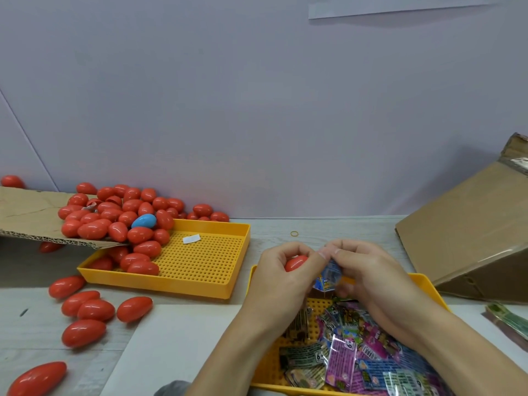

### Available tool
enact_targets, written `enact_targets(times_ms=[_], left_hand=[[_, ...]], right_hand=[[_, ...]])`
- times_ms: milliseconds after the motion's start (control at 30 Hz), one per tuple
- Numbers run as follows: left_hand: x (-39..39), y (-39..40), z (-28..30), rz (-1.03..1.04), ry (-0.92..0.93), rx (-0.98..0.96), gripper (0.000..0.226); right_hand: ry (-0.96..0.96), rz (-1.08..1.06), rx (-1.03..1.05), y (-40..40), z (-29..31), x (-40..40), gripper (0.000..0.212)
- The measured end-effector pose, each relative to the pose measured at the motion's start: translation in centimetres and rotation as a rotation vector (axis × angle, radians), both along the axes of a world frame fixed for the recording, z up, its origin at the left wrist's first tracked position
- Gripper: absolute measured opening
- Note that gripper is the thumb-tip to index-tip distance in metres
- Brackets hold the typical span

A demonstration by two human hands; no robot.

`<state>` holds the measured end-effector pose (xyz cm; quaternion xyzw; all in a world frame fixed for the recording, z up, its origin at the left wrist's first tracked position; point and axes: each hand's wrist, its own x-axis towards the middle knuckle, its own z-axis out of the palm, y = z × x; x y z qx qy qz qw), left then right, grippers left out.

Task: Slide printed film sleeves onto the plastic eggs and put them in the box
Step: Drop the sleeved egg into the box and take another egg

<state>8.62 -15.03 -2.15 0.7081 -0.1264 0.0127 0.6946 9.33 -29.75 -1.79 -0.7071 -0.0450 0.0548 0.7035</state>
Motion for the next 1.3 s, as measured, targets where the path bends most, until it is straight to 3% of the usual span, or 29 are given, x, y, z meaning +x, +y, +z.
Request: enact_targets(times_ms=[133, 467, 567, 767, 967, 1067, 1167, 1300], left_hand=[[0.22, 0.1, -0.5, 0.048, -0.038, 0.101, 0.021], [0.43, 0.2, -0.89, 0.019, -0.081, 0.162, 0.028], [0.57, 0.01, -0.88, 0.083, -0.109, 0.109, 0.014], [0.64, -0.05, -0.88, 0.102, -0.126, 0.072, 0.02], [0.76, 0.17, -0.85, 0.124, -0.116, -0.016, 0.008], [0.89, 0.08, -0.9, 0.174, -0.115, -0.028, 0.01], [0.94, 0.02, -0.87, 0.199, -0.085, -0.03, 0.012], [0.79, 0.02, -0.82, 0.193, -0.055, -0.049, 0.02]], right_hand=[[0.059, -0.173, 0.063, 0.05, -0.26, 0.43, 0.021], [-0.038, -0.127, 0.107, 0.58, 0.0, -0.13, 0.025], [-0.073, -0.116, 0.064, 0.64, -0.06, -0.18, 0.023], [-0.045, -0.089, 0.129, 0.17, -0.18, 0.2, 0.03], [-0.012, -0.049, 0.22, -0.05, -0.51, 0.3, 0.032], [-0.024, 0.039, 0.172, 0.03, -0.64, 0.14, 0.039], [-0.062, 0.028, 0.085, 0.27, -0.65, 0.02, 0.027], [-0.102, 0.021, -0.028, 0.36, -0.57, -0.05, 0.029]])
